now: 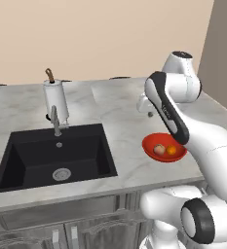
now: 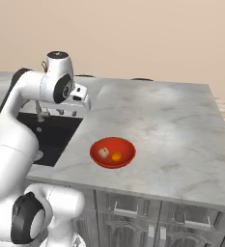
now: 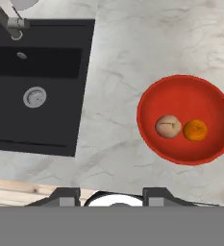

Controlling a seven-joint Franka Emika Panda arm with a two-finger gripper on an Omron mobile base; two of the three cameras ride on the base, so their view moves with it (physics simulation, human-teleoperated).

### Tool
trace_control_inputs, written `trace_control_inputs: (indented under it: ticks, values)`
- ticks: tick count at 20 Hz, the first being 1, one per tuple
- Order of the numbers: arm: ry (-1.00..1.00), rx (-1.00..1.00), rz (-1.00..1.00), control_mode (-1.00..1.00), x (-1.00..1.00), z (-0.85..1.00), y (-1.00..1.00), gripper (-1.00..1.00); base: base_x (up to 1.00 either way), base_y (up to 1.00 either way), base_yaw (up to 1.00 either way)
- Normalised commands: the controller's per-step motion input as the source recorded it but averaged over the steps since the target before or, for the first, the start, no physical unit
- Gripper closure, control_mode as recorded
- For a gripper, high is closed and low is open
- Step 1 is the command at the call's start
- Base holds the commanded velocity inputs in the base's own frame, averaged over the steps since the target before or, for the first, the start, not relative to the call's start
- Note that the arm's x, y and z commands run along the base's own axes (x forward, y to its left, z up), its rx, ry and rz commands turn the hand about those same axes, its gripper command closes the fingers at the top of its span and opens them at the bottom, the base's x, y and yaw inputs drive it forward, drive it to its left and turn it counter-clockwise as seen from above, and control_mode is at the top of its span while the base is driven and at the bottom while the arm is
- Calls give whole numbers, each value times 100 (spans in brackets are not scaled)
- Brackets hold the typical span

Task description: Dump the tangerine and peach from the bowl so the bowl can be washed. Place the bowl in the sink after clearing the leftovers.

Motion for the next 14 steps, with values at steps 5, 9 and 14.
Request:
trace_control_inputs:
  ticks: [5,9,14]
  values:
    - [0,6,-7,-100,-27,-9,-32,-100,0,0,0]
    - [4,15,-24,-100,-46,-28,-81,-100,0,0,0]
    - [11,21,-26,-100,-25,-42,-99,-100,0,0,0]
